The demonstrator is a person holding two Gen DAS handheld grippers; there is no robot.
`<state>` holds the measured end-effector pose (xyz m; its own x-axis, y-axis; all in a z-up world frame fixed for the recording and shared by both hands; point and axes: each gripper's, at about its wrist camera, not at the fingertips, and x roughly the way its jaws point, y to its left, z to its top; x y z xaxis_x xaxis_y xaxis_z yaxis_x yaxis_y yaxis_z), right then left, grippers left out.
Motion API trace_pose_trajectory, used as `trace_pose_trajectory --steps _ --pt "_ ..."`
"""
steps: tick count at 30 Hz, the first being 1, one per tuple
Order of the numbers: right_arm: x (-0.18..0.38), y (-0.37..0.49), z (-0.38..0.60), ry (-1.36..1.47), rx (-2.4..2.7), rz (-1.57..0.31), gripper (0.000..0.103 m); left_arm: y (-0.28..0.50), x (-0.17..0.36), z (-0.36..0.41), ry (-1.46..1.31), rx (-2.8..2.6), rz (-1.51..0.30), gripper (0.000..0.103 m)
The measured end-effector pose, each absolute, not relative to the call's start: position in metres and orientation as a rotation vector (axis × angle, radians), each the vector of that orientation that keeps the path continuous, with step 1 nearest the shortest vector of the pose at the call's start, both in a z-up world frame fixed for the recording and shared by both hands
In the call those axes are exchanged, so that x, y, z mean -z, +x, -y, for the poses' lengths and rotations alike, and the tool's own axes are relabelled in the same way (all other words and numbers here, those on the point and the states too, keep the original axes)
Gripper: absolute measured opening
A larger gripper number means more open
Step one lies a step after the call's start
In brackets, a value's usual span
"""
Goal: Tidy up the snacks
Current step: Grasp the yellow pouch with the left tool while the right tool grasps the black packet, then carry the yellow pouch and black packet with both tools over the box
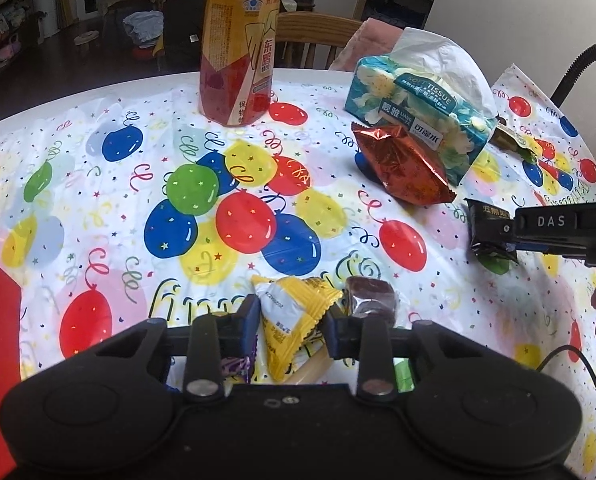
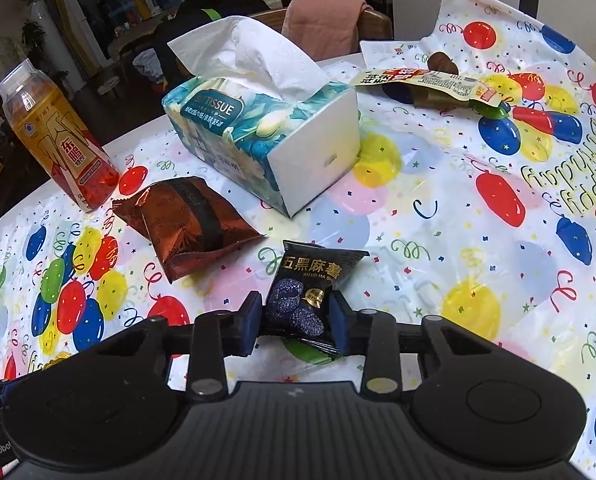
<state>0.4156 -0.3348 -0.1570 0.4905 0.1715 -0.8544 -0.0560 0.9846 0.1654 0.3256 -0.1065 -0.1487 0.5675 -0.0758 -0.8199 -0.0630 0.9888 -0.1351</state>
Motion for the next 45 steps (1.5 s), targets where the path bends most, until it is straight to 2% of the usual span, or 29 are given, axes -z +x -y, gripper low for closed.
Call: trace_pose_trajectory --steps 22,45 --pt "0.100 0.341 0.323 0.107 -0.329 -1.028 0.033 0.278 0.104 0.101 -0.223 -0.012 -0.930 0.027" --pt "0.025 0.245 0.216 -0.003 -0.575 -0.970 0.033 0.190 0.035 0.034 -0.282 -0.040 -0.839 0.027"
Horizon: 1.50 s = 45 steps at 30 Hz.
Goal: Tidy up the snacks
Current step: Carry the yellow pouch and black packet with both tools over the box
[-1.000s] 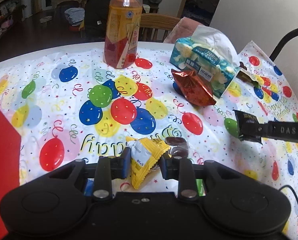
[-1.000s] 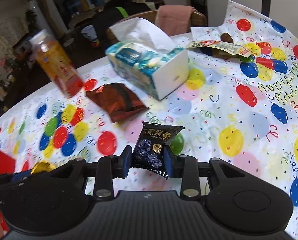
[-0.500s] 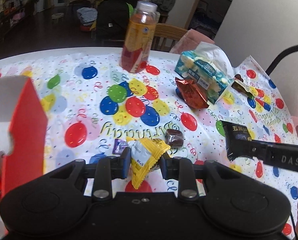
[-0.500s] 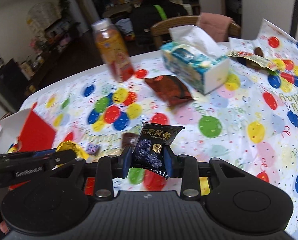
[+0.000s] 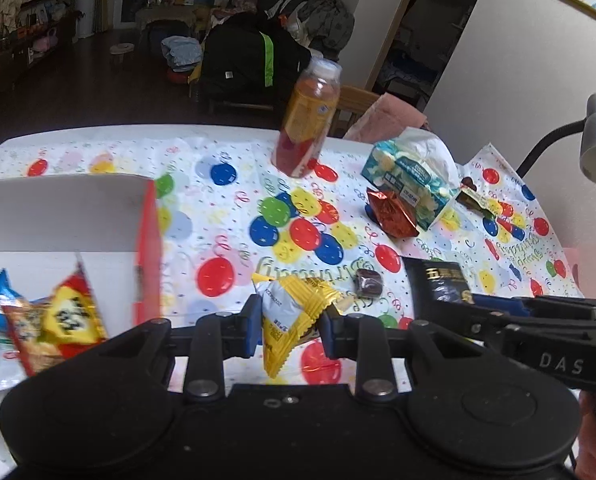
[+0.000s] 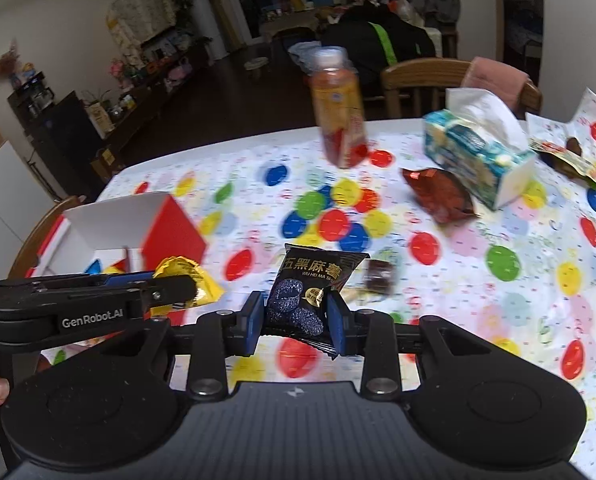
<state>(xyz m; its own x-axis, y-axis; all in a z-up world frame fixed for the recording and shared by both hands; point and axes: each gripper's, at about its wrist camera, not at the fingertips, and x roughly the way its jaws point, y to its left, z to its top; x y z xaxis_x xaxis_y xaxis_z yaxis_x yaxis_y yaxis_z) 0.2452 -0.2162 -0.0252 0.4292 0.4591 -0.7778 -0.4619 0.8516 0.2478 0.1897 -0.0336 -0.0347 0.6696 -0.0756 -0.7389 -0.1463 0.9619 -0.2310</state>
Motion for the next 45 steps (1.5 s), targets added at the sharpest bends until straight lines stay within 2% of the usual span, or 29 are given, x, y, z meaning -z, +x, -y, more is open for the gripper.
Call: trace_pose_trajectory --steps 13,24,37,45 --pt "0.009 0.201 0.115 -0.046 -0.658 -0.942 0.033 0.138 0.011 -0.054 -0.291 -0.097 -0.786 0.027" --pt "0.012 0.177 0.034 -0.101 -0.710 -0.952 0.033 0.113 0.012 -0.130 -0.284 -0.176 -0.773 0.027" --pt "0.034 0.159 -0.051 -0.156 -0.815 -0.997 0.033 0.121 0.029 -0.206 -0.273 -0.276 -0.796 0.027" --pt "0.057 0.155 -0.088 -0.197 -0.847 -1.026 0.033 0.136 0.050 -0.224 -0.279 -0.270 -0.817 0.027"
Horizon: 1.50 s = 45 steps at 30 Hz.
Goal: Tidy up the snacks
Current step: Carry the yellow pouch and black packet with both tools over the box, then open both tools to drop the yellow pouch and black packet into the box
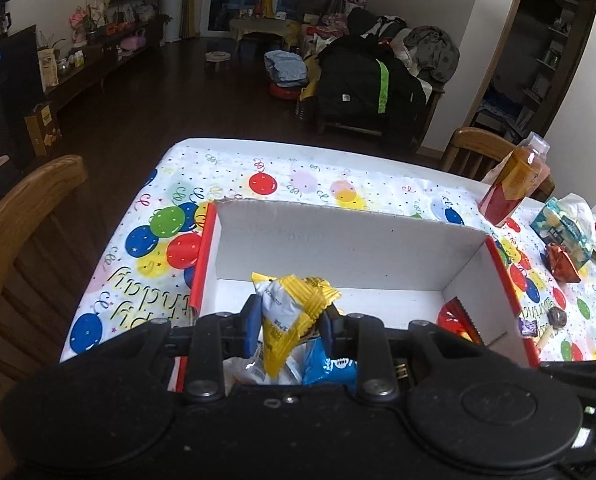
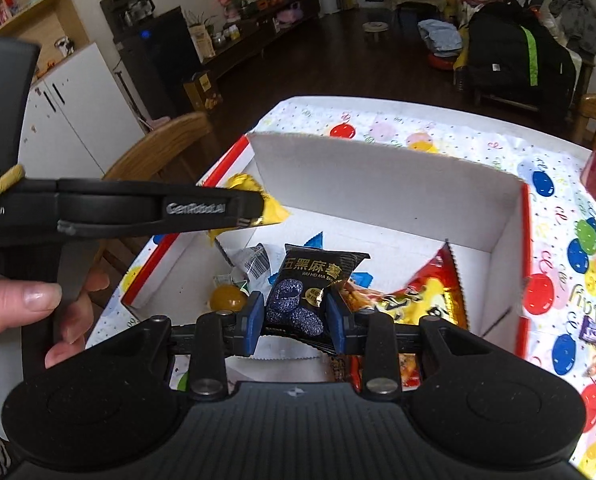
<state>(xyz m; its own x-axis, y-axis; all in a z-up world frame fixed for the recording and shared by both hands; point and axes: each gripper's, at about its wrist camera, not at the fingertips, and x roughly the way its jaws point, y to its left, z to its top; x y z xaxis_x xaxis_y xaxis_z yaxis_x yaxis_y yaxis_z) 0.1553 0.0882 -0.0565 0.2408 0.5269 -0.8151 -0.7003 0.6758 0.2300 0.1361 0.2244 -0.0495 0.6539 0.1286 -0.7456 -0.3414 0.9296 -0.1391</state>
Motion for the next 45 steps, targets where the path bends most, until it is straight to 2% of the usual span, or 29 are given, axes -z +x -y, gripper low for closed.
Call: trace_pose_trajectory --steps 14,24,27,29,31,38,45 --pt "0.081 0.153 -0.114 -0.270 -0.859 -1.049 0.034 0.155 0.083 -0.225 -0.267 -0.241 -0.908 0.027" --pt "0.079 0.152 -0.115 -0.290 -0.851 -1.034 0.036 0.157 0.087 -0.219 -0.234 -0.227 -0.930 0.030" --pt "0.077 0.151 -0.113 -0.297 -0.855 -1.022 0.037 0.155 0.085 -0.217 -0.223 -0.223 -0.929 0.035" --pt "0.075 0.153 -0.111 -0.289 -0.857 -1.027 0.037 0.152 0.082 -0.215 -0.228 -0.218 -0.920 0.042" --pt "0.073 0.152 -0.108 -0.276 -0.858 -1.029 0.038 0.148 0.078 -0.213 -0.217 -0.226 -0.904 0.062" --pt "0.057 0.146 -0.093 -0.248 -0.862 -0.995 0.052 0.135 0.061 -0.206 -0.190 -0.225 -0.860 0.068" --pt "0.040 0.144 -0.074 -0.209 -0.849 -0.966 0.056 0.122 0.043 -0.196 -0.179 -0.211 -0.821 0.074"
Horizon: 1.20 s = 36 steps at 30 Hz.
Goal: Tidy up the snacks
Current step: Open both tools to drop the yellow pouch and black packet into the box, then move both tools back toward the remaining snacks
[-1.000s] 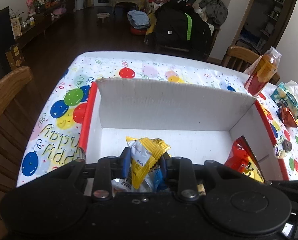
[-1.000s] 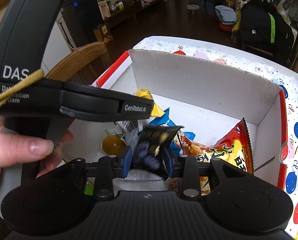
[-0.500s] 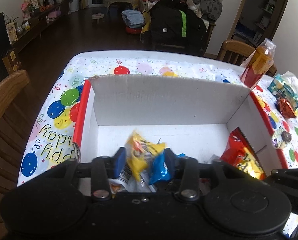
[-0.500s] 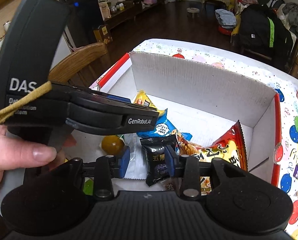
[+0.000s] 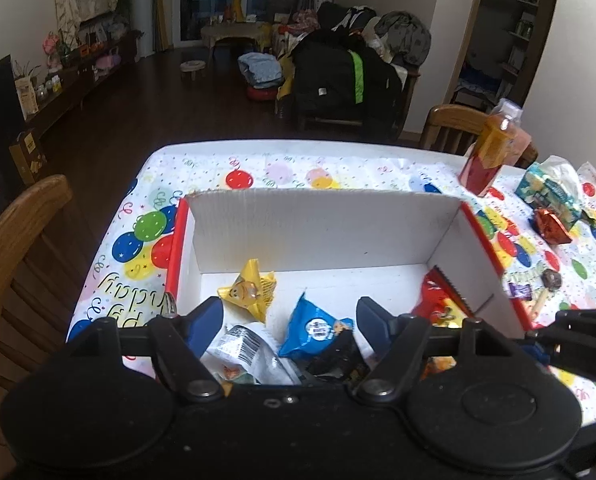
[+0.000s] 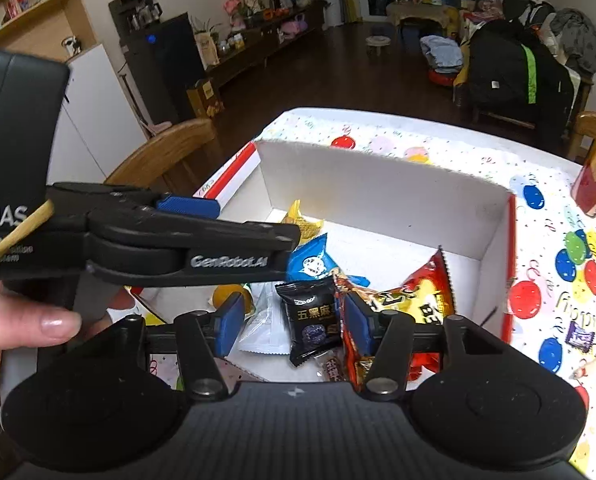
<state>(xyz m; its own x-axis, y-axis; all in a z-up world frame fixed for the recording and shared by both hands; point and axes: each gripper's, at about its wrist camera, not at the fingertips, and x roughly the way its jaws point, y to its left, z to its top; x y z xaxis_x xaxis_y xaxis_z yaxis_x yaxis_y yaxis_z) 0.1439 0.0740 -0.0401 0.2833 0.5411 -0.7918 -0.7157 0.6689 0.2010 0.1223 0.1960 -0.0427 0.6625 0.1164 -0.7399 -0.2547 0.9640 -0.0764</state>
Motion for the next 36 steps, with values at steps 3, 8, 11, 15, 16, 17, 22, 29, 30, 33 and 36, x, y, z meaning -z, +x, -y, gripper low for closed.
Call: trace_pose_trajectory --steps 3,8,11,15,16,17,22,29,30,33,36 --pt "0.032 0.142 -0.064 -0.192 -0.844 -0.946 0.062 0.116 0.034 -0.190 -0.174 -0.199 -0.801 0.076" --pt "0.021 0.139 -0.043 -0.182 -0.822 -0.912 0.065 0.108 0.021 -0.179 -0.163 -0.182 -0.773 0.078" --pt "0.017 0.141 -0.029 -0.163 -0.797 -0.895 0.066 0.105 0.013 -0.172 -0.153 -0.169 -0.755 0.079" --pt "0.011 0.145 -0.006 -0.124 -0.767 -0.880 0.069 0.099 0.004 -0.161 -0.144 -0.144 -0.729 0.083" --pt "0.009 0.145 0.000 -0.117 -0.760 -0.872 0.069 0.098 0.002 -0.158 -0.141 -0.140 -0.721 0.085" --pt "0.007 0.146 0.007 -0.111 -0.754 -0.863 0.071 0.097 0.001 -0.154 -0.138 -0.137 -0.716 0.085" --pt "-0.002 0.149 0.042 -0.060 -0.718 -0.827 0.076 0.094 -0.007 -0.136 -0.130 -0.104 -0.691 0.088" --pt "-0.010 0.156 0.089 -0.013 -0.651 -0.791 0.083 0.097 -0.011 -0.103 -0.117 -0.052 -0.672 0.093" --pt "-0.010 0.157 0.096 -0.011 -0.642 -0.788 0.083 0.098 -0.011 -0.098 -0.118 -0.045 -0.671 0.095" --pt "-0.009 0.161 0.112 0.001 -0.615 -0.784 0.084 0.101 -0.010 -0.084 -0.127 -0.031 -0.666 0.101" --pt "-0.004 0.165 0.135 0.003 -0.583 -0.785 0.084 0.107 -0.008 -0.068 -0.131 -0.020 -0.660 0.103"
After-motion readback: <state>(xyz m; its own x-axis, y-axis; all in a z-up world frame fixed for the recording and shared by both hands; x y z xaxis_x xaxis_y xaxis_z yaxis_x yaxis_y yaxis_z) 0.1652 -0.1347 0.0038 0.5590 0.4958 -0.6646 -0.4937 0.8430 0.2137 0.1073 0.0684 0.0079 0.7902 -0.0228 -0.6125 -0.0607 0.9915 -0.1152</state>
